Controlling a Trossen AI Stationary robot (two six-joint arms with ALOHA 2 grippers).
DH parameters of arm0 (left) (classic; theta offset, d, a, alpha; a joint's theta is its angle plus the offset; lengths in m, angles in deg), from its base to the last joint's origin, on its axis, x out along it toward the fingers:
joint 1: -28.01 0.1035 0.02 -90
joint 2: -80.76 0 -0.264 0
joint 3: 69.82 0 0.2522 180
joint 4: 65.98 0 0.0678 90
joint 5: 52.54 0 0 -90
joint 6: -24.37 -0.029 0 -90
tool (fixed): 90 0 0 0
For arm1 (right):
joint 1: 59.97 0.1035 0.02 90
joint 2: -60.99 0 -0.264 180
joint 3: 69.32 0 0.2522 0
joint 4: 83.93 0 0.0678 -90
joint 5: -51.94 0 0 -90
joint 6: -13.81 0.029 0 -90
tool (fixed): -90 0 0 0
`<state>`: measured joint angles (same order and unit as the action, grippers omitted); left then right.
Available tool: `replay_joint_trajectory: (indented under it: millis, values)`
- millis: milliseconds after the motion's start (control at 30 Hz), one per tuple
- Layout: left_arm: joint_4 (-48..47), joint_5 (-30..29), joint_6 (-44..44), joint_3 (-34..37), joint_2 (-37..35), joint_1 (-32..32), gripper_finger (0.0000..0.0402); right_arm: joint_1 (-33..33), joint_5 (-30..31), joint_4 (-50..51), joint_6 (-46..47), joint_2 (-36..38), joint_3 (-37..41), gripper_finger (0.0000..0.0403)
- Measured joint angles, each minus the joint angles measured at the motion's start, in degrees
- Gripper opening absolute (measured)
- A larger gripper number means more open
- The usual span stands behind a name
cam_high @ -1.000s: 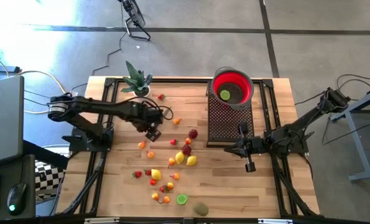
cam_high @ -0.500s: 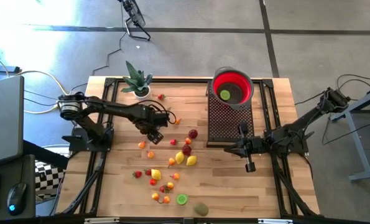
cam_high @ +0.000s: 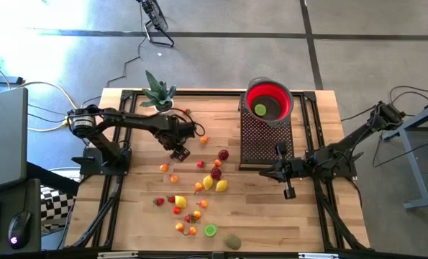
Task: Pick & Place Fruit
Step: Put the knife on the shelf
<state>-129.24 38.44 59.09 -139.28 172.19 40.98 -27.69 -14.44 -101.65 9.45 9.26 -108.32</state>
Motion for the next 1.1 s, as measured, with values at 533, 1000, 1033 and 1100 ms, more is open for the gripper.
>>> replay_joint_trajectory:
  millis: [533, 1000, 1033, 1100]
  values:
    - [6.16, 2.54, 1.01, 6.86, -0.22, -0.61, 0.0244, 0.00, 0.00, -0.41, 0.04, 0.00, 0.00, 0.0002]
    - [6.92, 1.15, 1.53, 7.14, -0.15, -0.63, 0.0217, -0.01, 0.24, -0.92, 0.04, 0.00, 0.00, 0.0002]
    - [6.92, 1.08, 1.53, 7.16, -0.15, -0.63, 0.0207, 0.00, 0.24, -0.92, 0.04, 0.00, 0.00, 0.0002]
    - [6.86, 0.83, 1.53, 7.19, -0.14, -0.63, 0.0183, -0.02, 0.24, -0.92, 0.04, 0.00, 0.00, 0.0002]
